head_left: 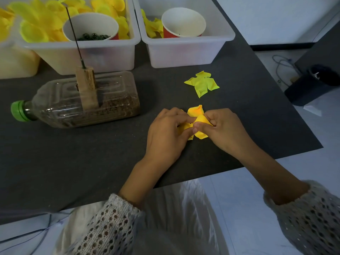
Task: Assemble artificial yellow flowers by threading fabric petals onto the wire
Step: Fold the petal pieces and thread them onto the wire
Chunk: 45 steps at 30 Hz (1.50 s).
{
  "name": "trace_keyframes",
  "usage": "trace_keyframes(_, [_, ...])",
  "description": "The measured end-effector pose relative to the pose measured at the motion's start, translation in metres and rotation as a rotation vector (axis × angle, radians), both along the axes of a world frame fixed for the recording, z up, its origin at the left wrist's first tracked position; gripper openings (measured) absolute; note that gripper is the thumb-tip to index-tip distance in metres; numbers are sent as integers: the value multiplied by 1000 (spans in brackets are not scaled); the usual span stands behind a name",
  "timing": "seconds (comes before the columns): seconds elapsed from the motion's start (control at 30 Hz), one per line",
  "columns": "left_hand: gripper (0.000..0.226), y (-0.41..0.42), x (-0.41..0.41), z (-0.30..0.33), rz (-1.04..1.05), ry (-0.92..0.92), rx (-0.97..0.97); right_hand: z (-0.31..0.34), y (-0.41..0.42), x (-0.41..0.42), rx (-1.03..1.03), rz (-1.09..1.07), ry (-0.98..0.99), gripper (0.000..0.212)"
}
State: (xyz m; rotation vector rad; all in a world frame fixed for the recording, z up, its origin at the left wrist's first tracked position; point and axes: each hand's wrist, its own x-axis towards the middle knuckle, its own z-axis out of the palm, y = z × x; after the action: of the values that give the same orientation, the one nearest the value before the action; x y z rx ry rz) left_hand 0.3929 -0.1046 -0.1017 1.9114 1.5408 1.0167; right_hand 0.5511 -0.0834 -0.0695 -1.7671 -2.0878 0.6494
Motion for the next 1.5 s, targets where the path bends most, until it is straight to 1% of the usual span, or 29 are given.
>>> trace_keyframes(0.1, [13,0,1,1,34,-16,-34,-3,2,1,9,-1,-6,43])
trace_keyframes(0.17, [8,1,2,2,49,-37,-56,-4,4,2,13,-12,4,43])
trace_keyframes(0.27, [4,1,2,5,67,-82,-91,-6,7,3,19,-30,21,47])
trace_keyframes(0.4, [10,1,2,10,76,-209,-163,-3,7,2,-20,-20,155,57])
trace_keyframes(0.47, [11,1,2,14,93,-277,-198,0,7,3,-67,-6,208,54])
trace_keyframes(0.57, [15,4,0,18,137,-379,-224,1,4,8,-123,36,279,43])
trace_keyframes(0.63, [21,7,-5,19,160,-477,-244,1,-1,12,-130,50,316,42])
trace_keyframes(0.7, [26,8,-9,19,164,-528,-254,1,-5,14,-129,63,320,45])
trace_keyframes(0.83, [29,8,-10,21,151,-547,-268,3,-8,15,-142,65,333,41])
trace_keyframes(0.9, [26,7,-11,21,134,-547,-274,2,-10,14,-124,53,314,40])
trace_keyframes(0.93, [22,7,-11,21,115,-534,-273,1,-11,14,-106,44,287,36])
trace_keyframes(1.0, [15,3,-10,21,69,-484,-255,-1,-13,12,-57,14,251,18])
trace_keyframes(1.03, [12,1,-8,21,51,-456,-244,-2,-15,10,-25,-4,249,16])
trace_keyframes(1.13, [8,-6,-1,19,43,-364,-205,-6,-20,4,114,-3,228,44])
trace_keyframes(1.17, [7,-8,1,19,54,-339,-192,-6,-22,2,146,15,211,47])
trace_keyframes(1.3, [7,-8,4,16,93,-327,-152,-5,-24,1,168,45,264,46])
trace_keyframes(1.37, [8,-9,4,15,89,-327,-140,-4,-25,0,190,62,236,49])
trace_keyframes(1.43, [9,-9,4,14,88,-319,-134,-4,-25,0,180,57,197,42])
trace_keyframes(1.5, [11,-9,4,13,115,-333,-115,-6,-26,2,149,24,224,32])
